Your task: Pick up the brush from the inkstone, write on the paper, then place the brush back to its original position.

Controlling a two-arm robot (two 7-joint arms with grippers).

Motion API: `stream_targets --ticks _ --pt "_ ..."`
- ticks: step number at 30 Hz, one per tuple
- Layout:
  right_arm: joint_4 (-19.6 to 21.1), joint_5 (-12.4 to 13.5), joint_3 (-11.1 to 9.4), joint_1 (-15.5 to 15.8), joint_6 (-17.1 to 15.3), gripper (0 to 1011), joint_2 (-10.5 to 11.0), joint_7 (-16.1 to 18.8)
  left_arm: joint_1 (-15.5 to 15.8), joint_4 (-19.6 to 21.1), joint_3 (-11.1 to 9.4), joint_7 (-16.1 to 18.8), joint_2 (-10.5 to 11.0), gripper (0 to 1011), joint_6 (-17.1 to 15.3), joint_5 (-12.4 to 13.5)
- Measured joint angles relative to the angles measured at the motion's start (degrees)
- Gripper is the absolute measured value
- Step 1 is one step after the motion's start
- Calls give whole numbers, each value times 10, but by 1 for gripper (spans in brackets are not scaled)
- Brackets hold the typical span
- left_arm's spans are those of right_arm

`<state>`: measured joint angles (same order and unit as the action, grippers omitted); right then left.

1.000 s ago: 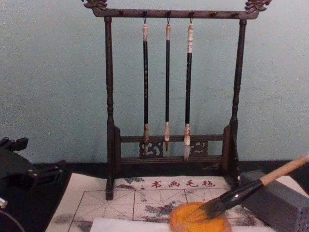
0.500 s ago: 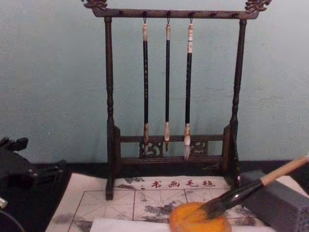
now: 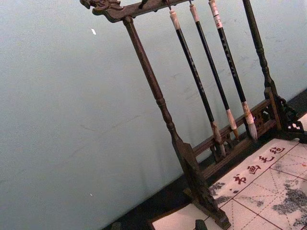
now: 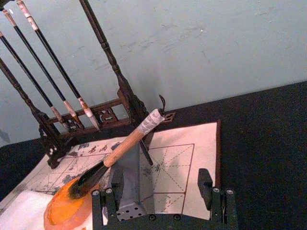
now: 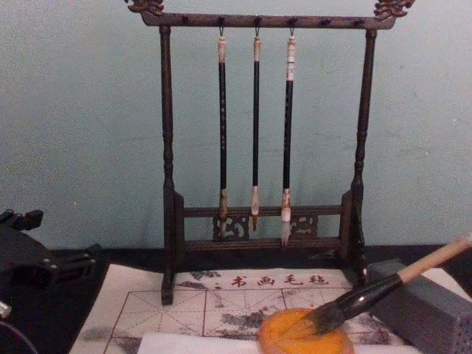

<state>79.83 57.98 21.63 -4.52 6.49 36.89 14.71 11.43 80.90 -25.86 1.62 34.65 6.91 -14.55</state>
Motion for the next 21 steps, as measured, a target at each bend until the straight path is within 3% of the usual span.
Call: stream_targets --ticks 21 --pt "0 0 0 0 0 1000 0 0 0 0 0 0 0 1001 0 0"
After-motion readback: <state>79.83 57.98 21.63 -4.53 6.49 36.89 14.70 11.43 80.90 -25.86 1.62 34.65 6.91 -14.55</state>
